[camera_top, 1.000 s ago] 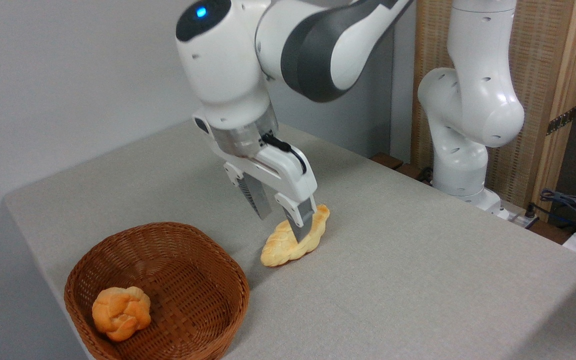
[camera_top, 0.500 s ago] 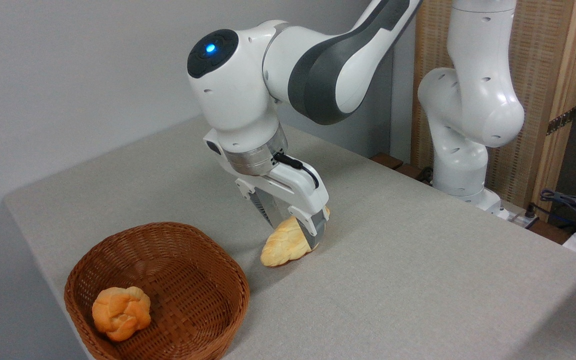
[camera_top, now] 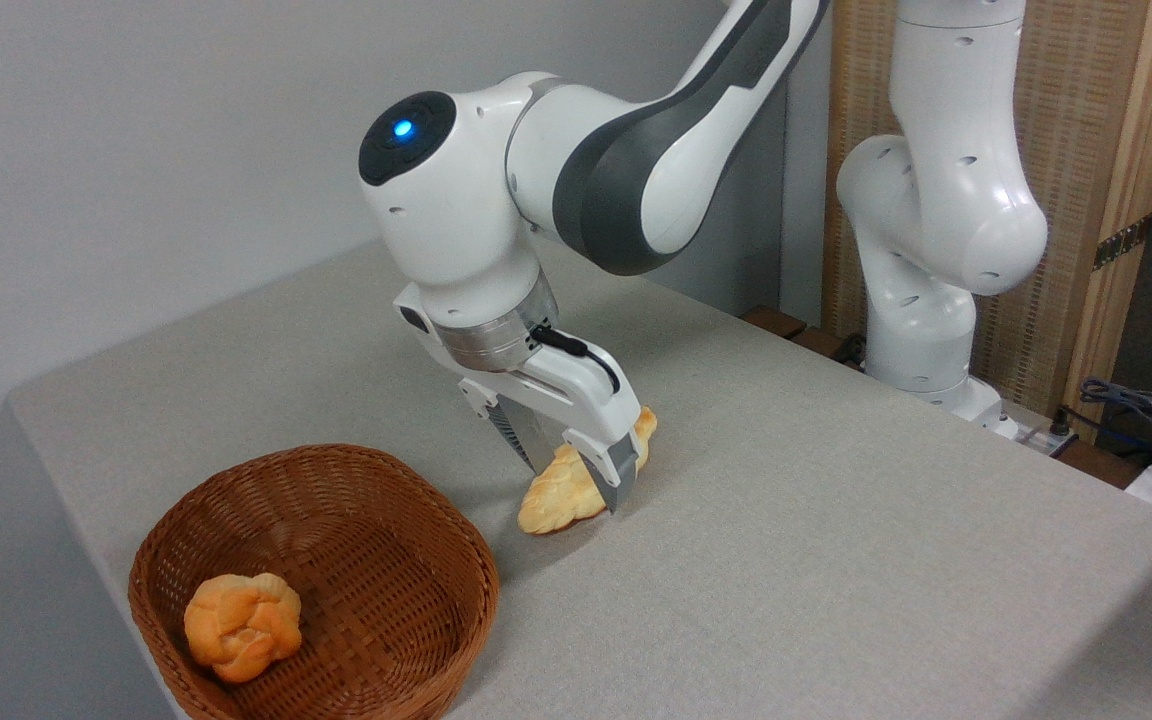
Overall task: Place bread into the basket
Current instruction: 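Close the gripper on the end of the golden bread roll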
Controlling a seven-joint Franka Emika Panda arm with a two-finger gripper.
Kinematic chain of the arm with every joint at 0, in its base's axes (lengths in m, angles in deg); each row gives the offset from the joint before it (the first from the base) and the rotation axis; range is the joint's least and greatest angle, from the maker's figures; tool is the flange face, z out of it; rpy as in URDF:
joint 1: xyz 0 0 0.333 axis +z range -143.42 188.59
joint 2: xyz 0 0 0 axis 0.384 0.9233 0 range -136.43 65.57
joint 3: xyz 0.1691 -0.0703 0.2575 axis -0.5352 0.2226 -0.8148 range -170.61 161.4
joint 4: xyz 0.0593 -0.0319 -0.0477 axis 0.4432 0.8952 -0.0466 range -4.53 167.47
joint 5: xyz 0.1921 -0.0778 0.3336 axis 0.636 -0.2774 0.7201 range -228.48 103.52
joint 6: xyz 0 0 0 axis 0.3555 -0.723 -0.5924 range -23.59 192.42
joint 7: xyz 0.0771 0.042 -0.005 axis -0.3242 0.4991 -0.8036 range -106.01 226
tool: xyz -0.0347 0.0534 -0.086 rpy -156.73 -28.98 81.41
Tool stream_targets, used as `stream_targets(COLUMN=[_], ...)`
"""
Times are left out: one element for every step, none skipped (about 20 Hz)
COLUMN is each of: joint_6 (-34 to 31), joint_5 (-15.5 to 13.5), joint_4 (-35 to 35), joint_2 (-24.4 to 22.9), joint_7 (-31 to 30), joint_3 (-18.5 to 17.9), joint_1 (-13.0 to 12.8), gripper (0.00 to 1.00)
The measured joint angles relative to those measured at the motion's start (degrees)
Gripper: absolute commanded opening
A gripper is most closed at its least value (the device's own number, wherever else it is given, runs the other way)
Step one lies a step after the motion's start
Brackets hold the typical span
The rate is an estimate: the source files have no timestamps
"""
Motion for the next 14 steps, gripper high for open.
stream_targets(joint_6=[0.21, 0.30, 0.45, 0.50, 0.52, 0.54, 0.58, 0.60, 0.66, 0.70, 0.77, 0.85, 1.23, 1.76], joint_5=[0.00, 0.00, 0.00, 0.00, 0.00, 0.00, 0.00, 0.00, 0.00, 0.00, 0.00, 0.00, 0.00, 0.00], joint_4=[0.00, 0.00, 0.00, 0.00, 0.00, 0.00, 0.00, 0.00, 0.00, 0.00, 0.00, -0.01, -0.01, -0.01], joint_2=[0.23, 0.36, 0.56, 0.66, 0.83, 0.91, 1.01, 1.06, 1.14, 1.18, 1.23, 1.25, 1.28, 1.31], joint_7=[-0.02, -0.04, -0.08, -0.08, -0.08, -0.08, -0.09, -0.09, -0.09, -0.09, -0.09, -0.09, -0.09, -0.09], joint_3=[0.12, 0.16, 0.22, 0.25, 0.38, 0.45, 0.57, 0.62, 0.71, 0.77, 0.95, 1.08, 1.32, 1.55], joint_1=[-0.13, -0.22, -0.34, -0.41, -0.55, -0.66, -0.87, -1.00, -1.18, -1.24, -1.27, -1.28, -1.30, -1.31], gripper=[1.00, 1.00, 1.00, 1.00, 1.00, 1.00, 0.97, 0.85, 0.79, 0.63, 0.54, 0.40, 0.29, 0.24])
